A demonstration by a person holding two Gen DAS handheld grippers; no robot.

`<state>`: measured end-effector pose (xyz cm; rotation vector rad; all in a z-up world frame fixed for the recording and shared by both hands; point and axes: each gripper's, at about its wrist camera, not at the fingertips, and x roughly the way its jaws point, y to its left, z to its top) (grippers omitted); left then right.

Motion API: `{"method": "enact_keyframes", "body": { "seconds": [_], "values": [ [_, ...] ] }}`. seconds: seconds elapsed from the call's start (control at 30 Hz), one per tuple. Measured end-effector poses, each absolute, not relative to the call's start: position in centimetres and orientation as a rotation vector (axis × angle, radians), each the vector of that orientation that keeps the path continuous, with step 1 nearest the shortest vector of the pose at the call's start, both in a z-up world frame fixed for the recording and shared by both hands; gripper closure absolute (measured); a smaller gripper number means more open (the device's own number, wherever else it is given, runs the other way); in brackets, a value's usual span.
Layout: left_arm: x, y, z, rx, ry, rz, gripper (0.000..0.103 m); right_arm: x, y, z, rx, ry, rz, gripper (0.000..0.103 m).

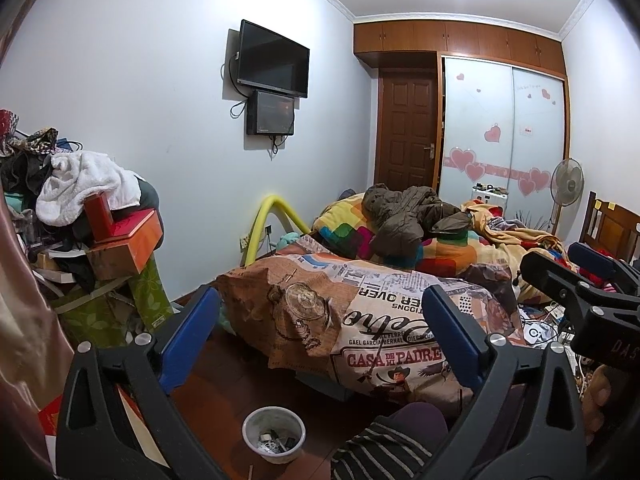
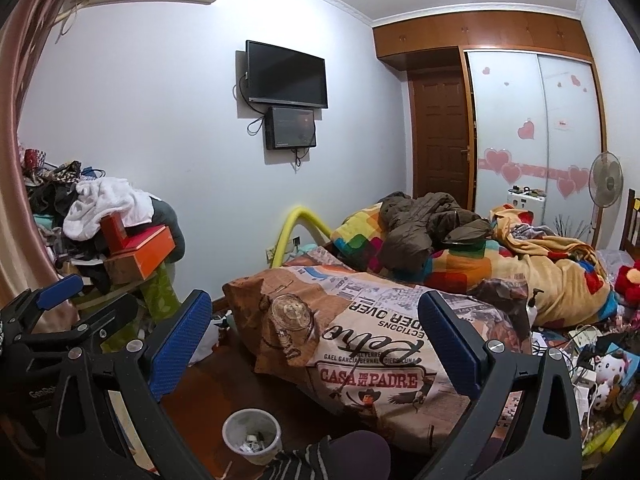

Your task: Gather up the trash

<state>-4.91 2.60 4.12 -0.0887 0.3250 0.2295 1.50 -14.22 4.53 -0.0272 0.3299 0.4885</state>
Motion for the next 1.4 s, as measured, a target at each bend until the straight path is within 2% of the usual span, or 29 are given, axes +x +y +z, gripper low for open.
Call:
{"method": "enact_keyframes", "body": {
  "seconds": [1.4],
  "values": [
    [-4.86, 2.33, 3.95, -0.109, 0.316, 0.187, 0.001, 1.38, -14.79, 4.63, -0.008, 0.327, 0.449, 0.0]
  ]
}}
